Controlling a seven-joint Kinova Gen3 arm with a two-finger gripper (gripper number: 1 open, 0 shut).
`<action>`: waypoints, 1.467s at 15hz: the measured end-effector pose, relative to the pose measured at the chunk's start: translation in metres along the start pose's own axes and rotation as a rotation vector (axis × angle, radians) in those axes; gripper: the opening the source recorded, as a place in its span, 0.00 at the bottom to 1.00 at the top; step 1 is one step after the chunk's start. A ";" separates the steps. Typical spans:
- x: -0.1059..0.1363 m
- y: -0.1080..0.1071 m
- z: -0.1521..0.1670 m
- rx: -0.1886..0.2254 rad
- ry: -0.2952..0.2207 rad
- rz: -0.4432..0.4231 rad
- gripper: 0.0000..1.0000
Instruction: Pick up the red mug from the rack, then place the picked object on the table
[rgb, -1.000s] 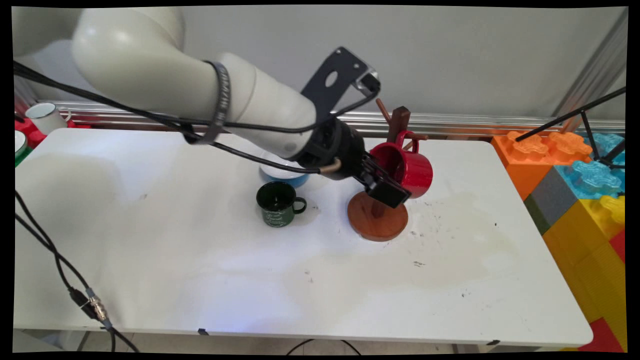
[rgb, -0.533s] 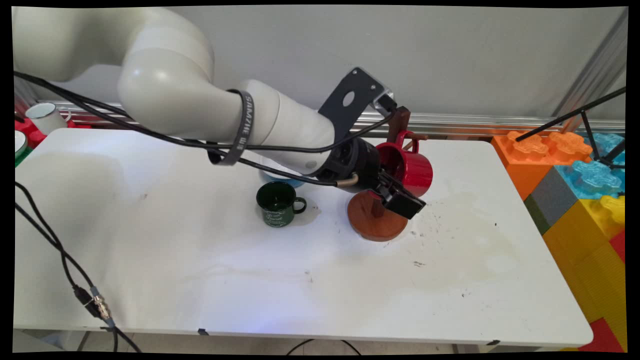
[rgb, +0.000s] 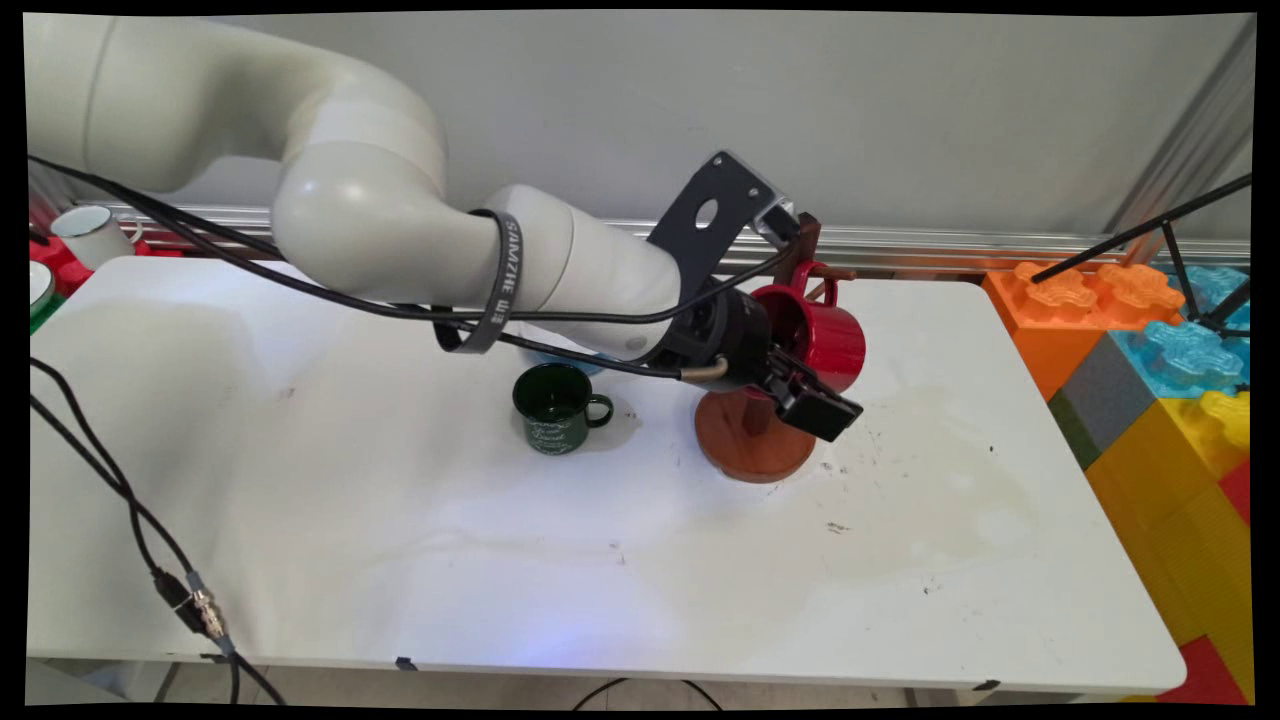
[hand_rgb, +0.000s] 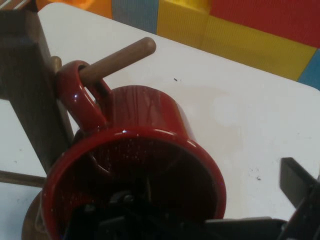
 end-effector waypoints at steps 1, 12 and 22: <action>-0.001 0.000 0.001 0.000 0.004 0.001 1.00; -0.004 -0.001 0.005 -0.010 0.033 0.008 0.00; 0.006 0.010 -0.023 -0.035 0.080 0.024 0.00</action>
